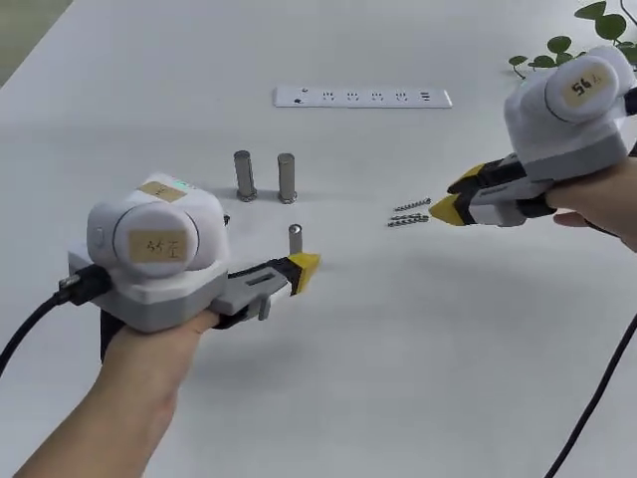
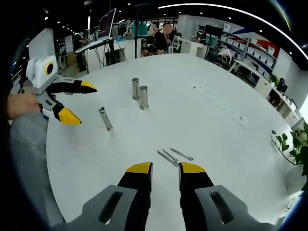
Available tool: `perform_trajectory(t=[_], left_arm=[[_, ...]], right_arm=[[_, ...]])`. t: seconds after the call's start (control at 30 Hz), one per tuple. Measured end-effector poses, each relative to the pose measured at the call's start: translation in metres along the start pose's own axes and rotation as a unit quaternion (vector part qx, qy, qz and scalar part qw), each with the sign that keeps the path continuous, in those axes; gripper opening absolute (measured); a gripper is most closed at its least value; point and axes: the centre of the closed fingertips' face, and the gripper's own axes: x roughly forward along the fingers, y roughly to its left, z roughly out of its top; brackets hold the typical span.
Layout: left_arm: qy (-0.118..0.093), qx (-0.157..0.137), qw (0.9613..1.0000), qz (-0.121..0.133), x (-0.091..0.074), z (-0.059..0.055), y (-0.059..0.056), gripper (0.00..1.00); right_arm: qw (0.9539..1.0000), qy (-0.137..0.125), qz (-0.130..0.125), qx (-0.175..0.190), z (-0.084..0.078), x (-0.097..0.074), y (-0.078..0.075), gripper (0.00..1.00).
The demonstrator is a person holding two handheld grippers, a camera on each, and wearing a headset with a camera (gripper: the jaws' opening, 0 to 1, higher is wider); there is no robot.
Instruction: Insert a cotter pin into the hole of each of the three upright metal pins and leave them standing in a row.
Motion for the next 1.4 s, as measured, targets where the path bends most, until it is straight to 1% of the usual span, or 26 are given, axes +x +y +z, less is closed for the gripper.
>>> perform_trajectory(t=[0.13, 0.23, 0.3, 0.43, 0.53, 0.67, 0.77, 0.97, 1.3, 1.4], left_arm=[[0.007, 0.0, 1.0, -0.005, -0.002, -0.005, -0.001, 0.62], [0.008, -0.003, 0.9999, -0.004, -0.003, -0.007, 0.0, 0.61], [0.009, -0.004, 0.9999, -0.004, -0.004, -0.009, 0.001, 0.61], [0.01, -0.008, 0.9999, -0.004, -0.004, -0.012, 0.003, 0.6], [0.011, -0.011, 0.9999, -0.003, -0.004, -0.014, 0.004, 0.59], [0.012, -0.011, 0.9999, -0.003, -0.003, -0.016, 0.004, 0.58], [0.01, -0.012, 0.9999, -0.004, -0.003, -0.016, 0.004, 0.57], [0.008, -0.014, 0.9999, -0.006, -0.002, -0.015, 0.003, 0.56], [0.006, -0.011, 0.9999, -0.011, -0.001, -0.014, 0.001, 0.56], [0.005, -0.011, 0.9999, -0.009, -0.002, -0.013, 0.002, 0.56]], right_arm=[[0.9994, 0.02, 0.011, -0.024, -0.002, 0.011, -0.003, 0.14], [0.9989, 0.029, 0.015, -0.033, -0.002, 0.017, -0.005, 0.13], [0.998, 0.039, 0.02, -0.047, -0.003, 0.021, -0.006, 0.11], [0.995, 0.059, 0.032, -0.074, -0.005, 0.031, -0.007, 0.09], [0.9931, 0.074, 0.032, -0.085, -0.007, 0.039, -0.009, 0.1], [0.9905, 0.083, 0.039, -0.102, -0.007, 0.047, -0.01, 0.09], [0.9879, 0.096, 0.041, -0.114, -0.011, 0.052, -0.011, 0.09], [0.9864, 0.103, 0.046, -0.119, -0.013, 0.057, -0.015, 0.06], [0.9813, 0.121, 0.06, -0.138, -0.017, 0.063, -0.02, 0.06], [0.9814, 0.119, 0.064, -0.136, -0.016, 0.064, -0.022, 0.06]])
